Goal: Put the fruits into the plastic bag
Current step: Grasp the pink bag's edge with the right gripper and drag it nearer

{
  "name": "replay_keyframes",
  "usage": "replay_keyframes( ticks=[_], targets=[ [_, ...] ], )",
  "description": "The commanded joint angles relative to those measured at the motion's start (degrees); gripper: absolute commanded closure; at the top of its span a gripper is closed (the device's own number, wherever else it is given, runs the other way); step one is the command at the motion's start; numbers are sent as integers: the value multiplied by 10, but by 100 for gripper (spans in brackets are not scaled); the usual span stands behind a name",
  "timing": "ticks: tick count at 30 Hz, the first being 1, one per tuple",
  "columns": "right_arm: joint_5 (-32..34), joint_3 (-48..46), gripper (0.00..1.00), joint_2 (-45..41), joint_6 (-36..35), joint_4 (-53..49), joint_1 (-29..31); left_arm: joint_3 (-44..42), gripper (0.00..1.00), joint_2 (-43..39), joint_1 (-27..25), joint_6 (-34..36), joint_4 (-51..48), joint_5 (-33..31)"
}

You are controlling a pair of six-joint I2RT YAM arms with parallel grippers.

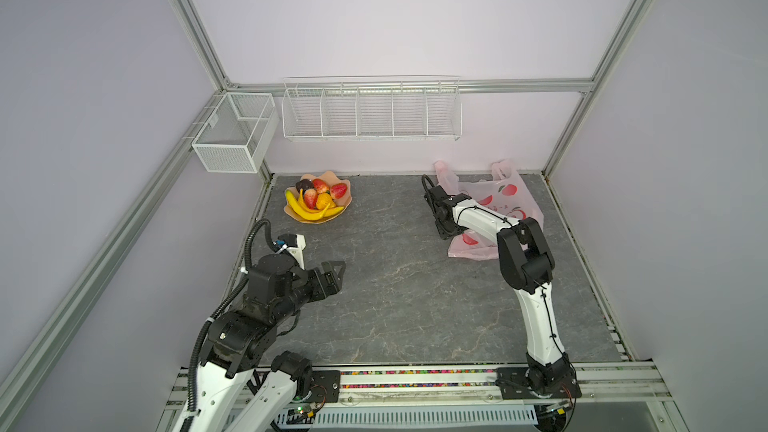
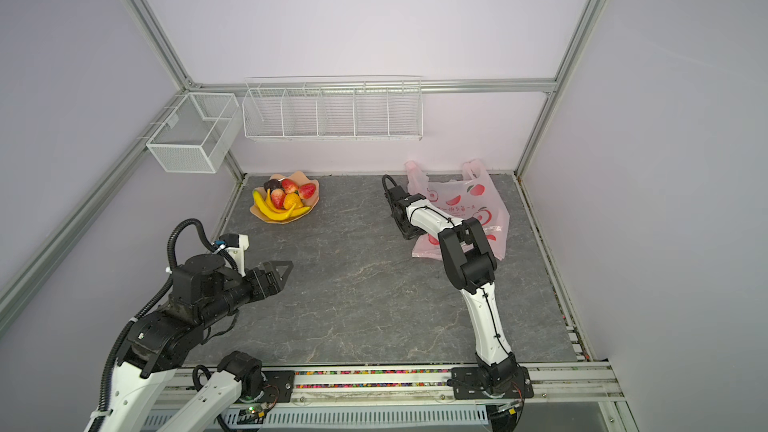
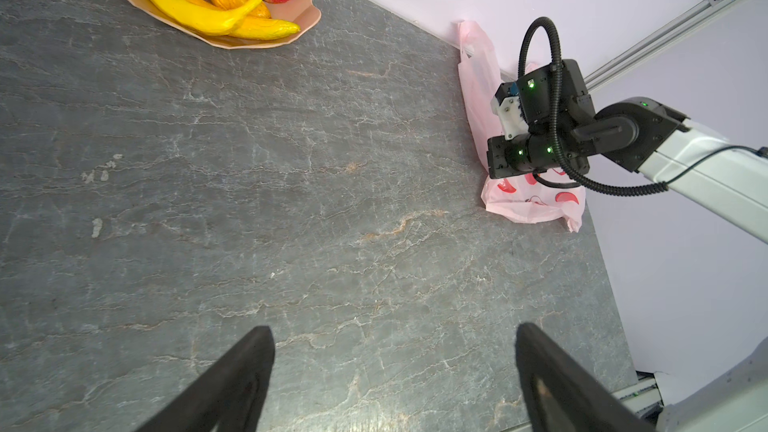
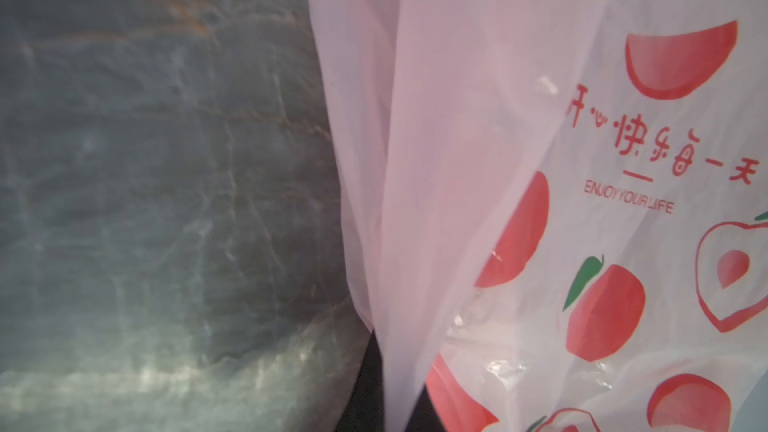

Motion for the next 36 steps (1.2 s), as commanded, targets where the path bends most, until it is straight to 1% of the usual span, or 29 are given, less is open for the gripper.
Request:
replay_keyframes(
  ticks=[1,5,7,11,14,20,22,25,28,32,33,36],
  targets=[
    [6,-58,94,-78,-38,47,16,22,10,21,-2,-13,21,11],
    [2,-160,94,-164,-96,105,48,49,13,64,-2,-38,17,-3],
    [-25,-212,94,-208,-122,127,67,68,13,98,-2,-45,9,-11],
    [-42,-319,94,-305,-200,174,130,104,13,147,-2,-54,8,-24],
    [-76,-386,94,-373,-243,193,176,126,13,170,-2,-58,17,-35],
    [-115,-491,94,-491,-301,191,241,168,13,212,-2,-60,17,-54],
    [-141,-526,94,-533,-333,188,260,178,13,218,-2,-58,15,-62],
    [-184,-574,94,-597,-416,164,278,193,13,223,-2,-50,3,-82],
    [-199,-618,94,-661,-493,131,281,194,13,228,-2,-46,-1,-82],
    [-163,-667,94,-739,-582,102,260,163,13,222,-2,-50,12,-63],
    [-152,-676,94,-754,-601,97,240,150,13,217,-2,-53,18,-57],
    [-160,-695,94,-789,-658,82,155,113,13,203,-3,-60,32,-41]
  ],
)
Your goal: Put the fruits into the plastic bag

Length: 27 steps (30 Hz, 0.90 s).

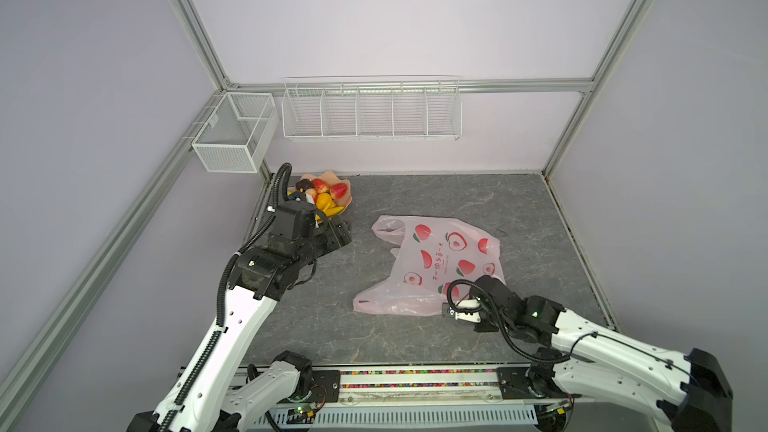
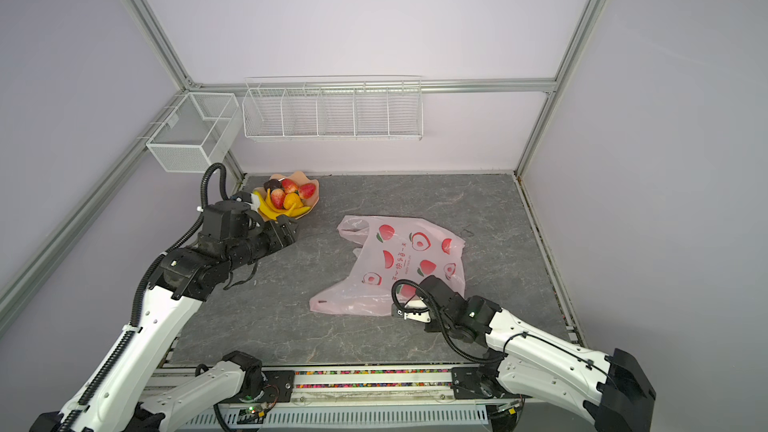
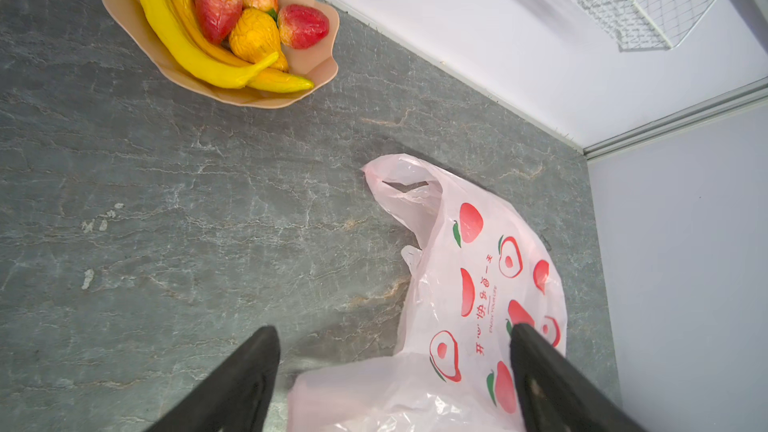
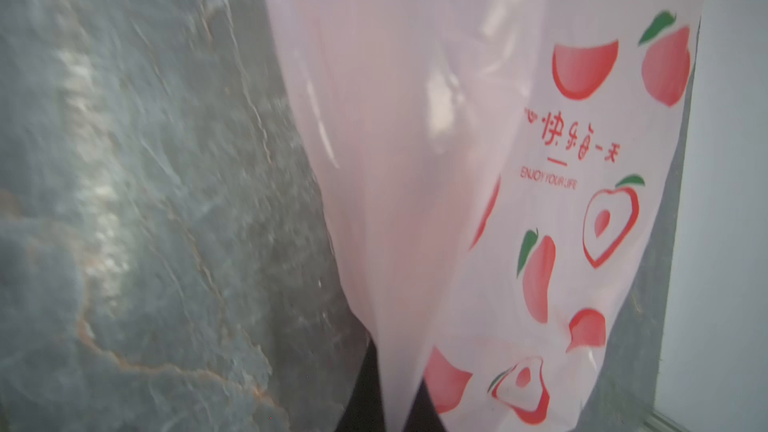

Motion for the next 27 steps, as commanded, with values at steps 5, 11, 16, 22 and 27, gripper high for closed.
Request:
replay_keyframes(
  ticks=[5,11,16,22,27],
  targets=[
    [-23,-34,94,-58,-170,4,-219,-70,14,-31,-15,-14,15,28],
    [-75,17,39,-32,-110,7,-317,-87,14,-39,-24,-16,13,28],
    [-123,51,13,-54,-13,26,-333,-86,12,-50,-24,-13,-1,19],
    [-190,128,4,-73,115,-18,-334,-72,9,-54,-24,3,-33,-4],
    [-244,164,0,-105,118,-57,-336,-68,8,-60,-24,9,-38,-1]
  ],
)
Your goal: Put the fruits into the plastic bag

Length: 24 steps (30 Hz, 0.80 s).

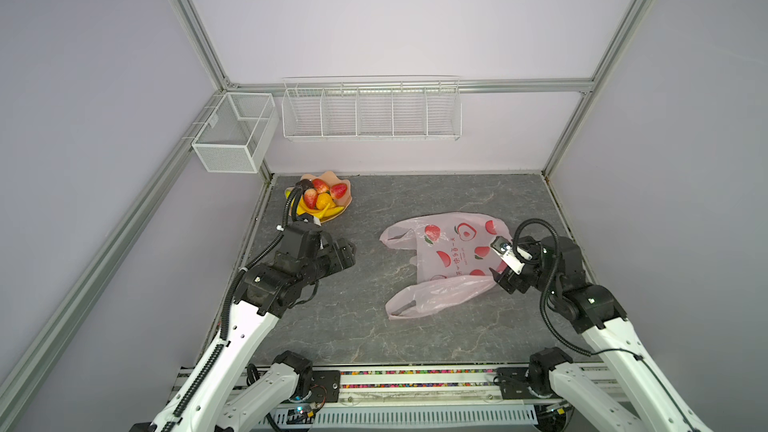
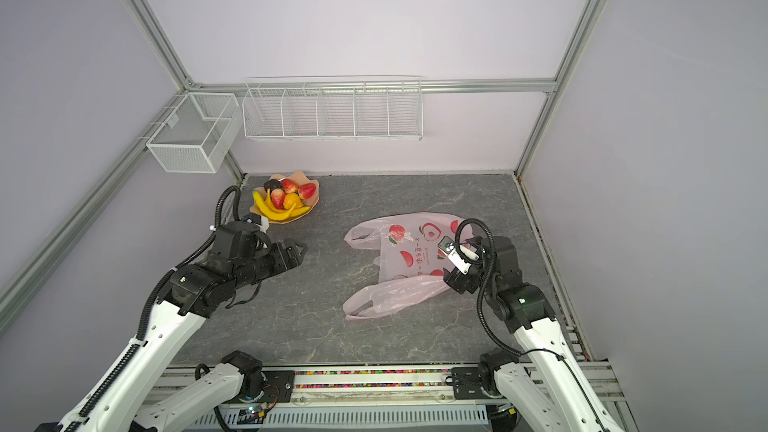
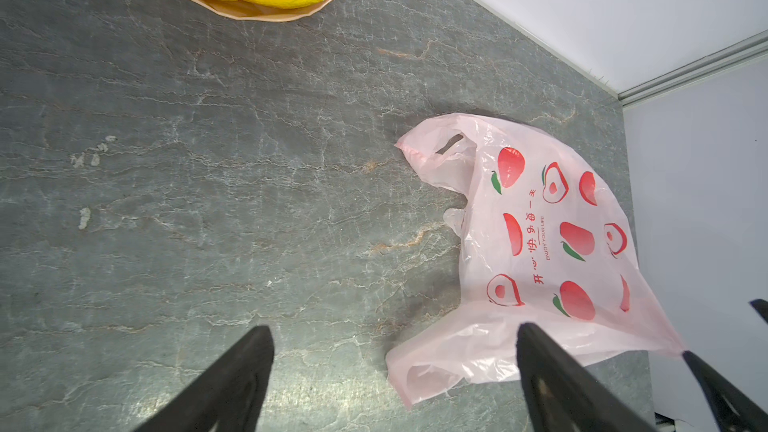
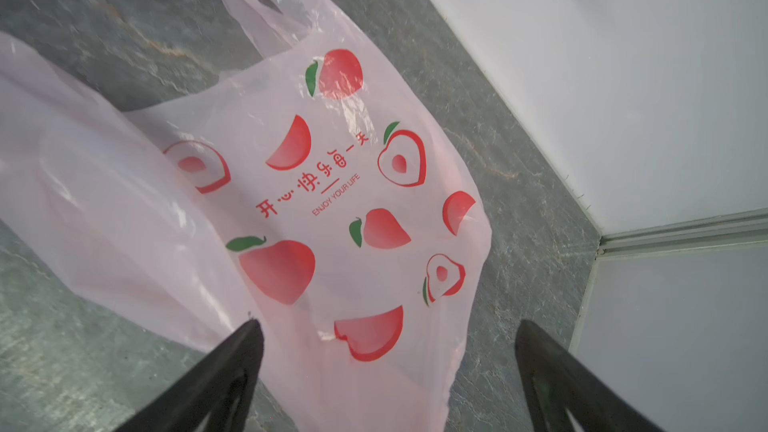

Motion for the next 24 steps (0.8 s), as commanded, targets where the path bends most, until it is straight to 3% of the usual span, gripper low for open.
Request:
replay_keyframes(
  ticks=[1,3,5,7,10,12,14,18,24],
  targets=[
    [-68,30,0,-26,29,-54,-3,16,8,-10,-2,9,-23,-12],
    [-73,50,4,-37,46,-64,-4,19,8,-12,-2,11,-29,-16],
    [-47,70,8,-36,114,-40,-4,21,8,-13,-2,15,-32,-21],
    [4,103,9,-9,252,-15,-5,21,8,-14,-2,19,-32,-23],
    [25,188,1,84,463,-66,-3,20,8,-14,-2,22,-27,-23],
    [29,235,3,153,569,-112,10,19,8,-11,-2,24,-24,-21],
    [73,259,4,206,652,-142,46,18,7,-9,-2,25,-21,-19],
    [177,321,5,319,730,-206,149,17,7,-6,-2,32,-19,-16],
    [292,455,4,519,768,-305,293,13,7,-11,-2,39,-24,-22]
  ],
)
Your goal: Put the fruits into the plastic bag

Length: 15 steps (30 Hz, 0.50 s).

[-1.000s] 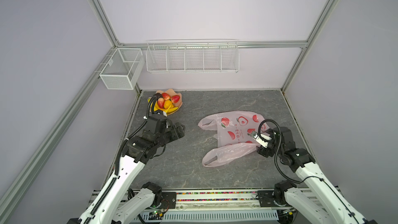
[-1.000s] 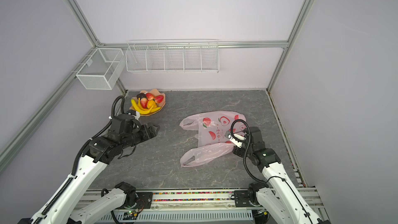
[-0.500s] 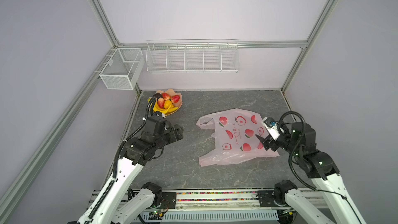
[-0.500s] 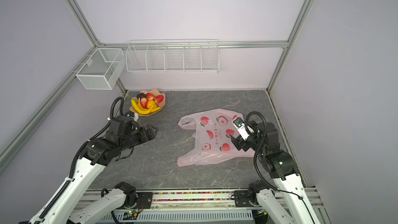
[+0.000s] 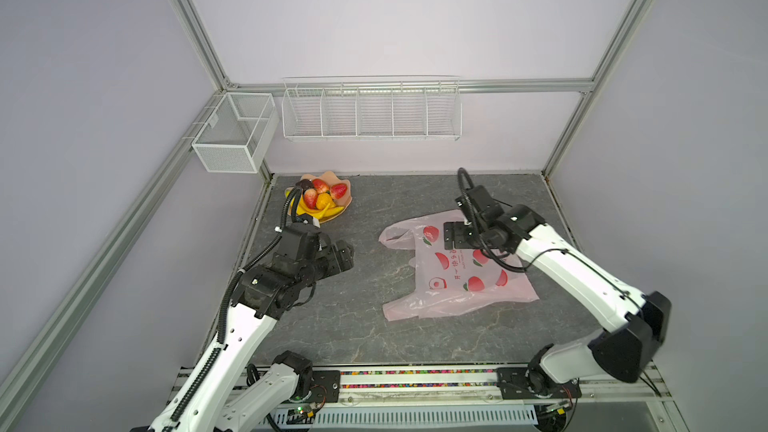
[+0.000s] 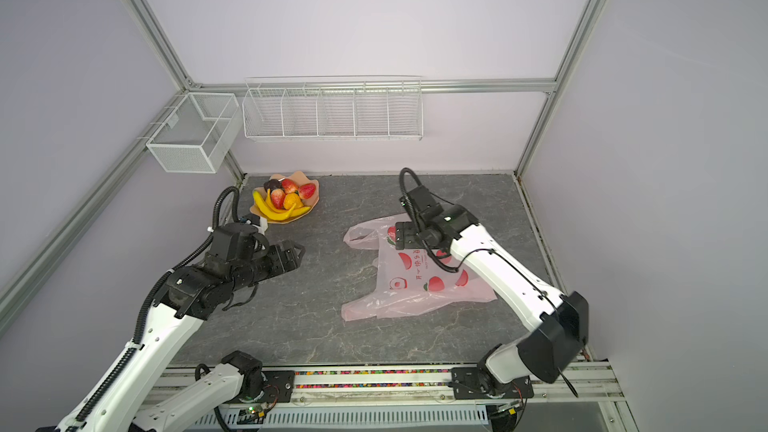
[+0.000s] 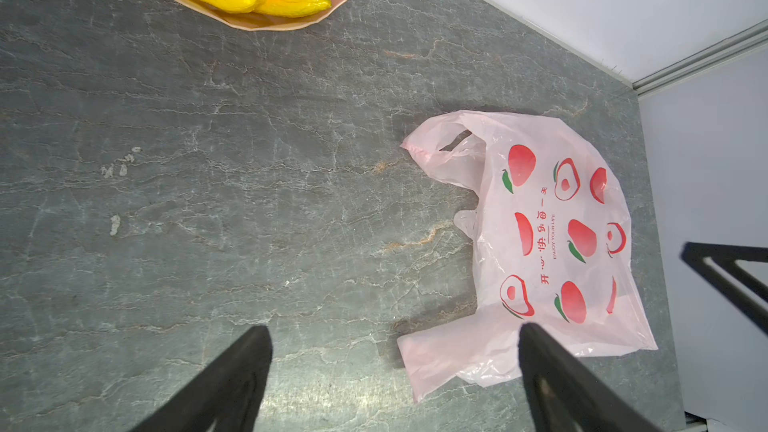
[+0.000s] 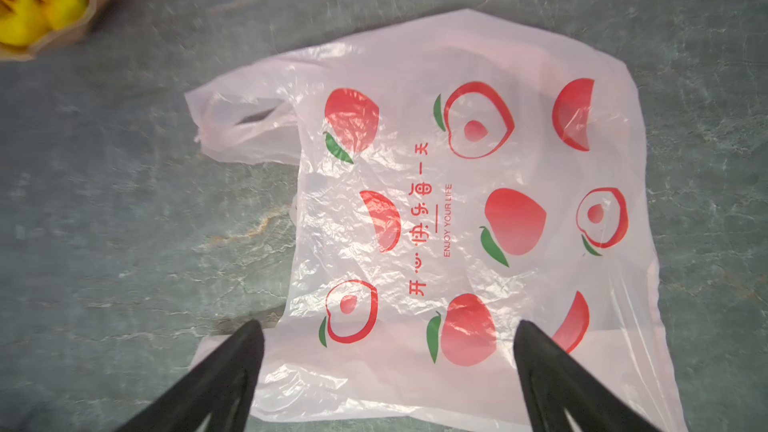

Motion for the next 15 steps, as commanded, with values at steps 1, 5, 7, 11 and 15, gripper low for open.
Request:
replay_keyframes(
  ticks=[1,5,7,11,15],
  targets=[
    [90,66,4,86,66,-86,63,8,7,-6,-2,9,-11,-10],
    [129,154,3,210,76,-140,117,2,7,-13,-2,6,-11,-10],
    [134,182,4,256,80,-157,135,0,7,-19,-2,3,-14,-11],
    [137,196,6,312,81,-156,153,-7,7,-33,-2,-2,-21,-15],
    [132,184,9,340,85,-150,159,-16,7,-50,-2,-9,-28,-21]
  ],
)
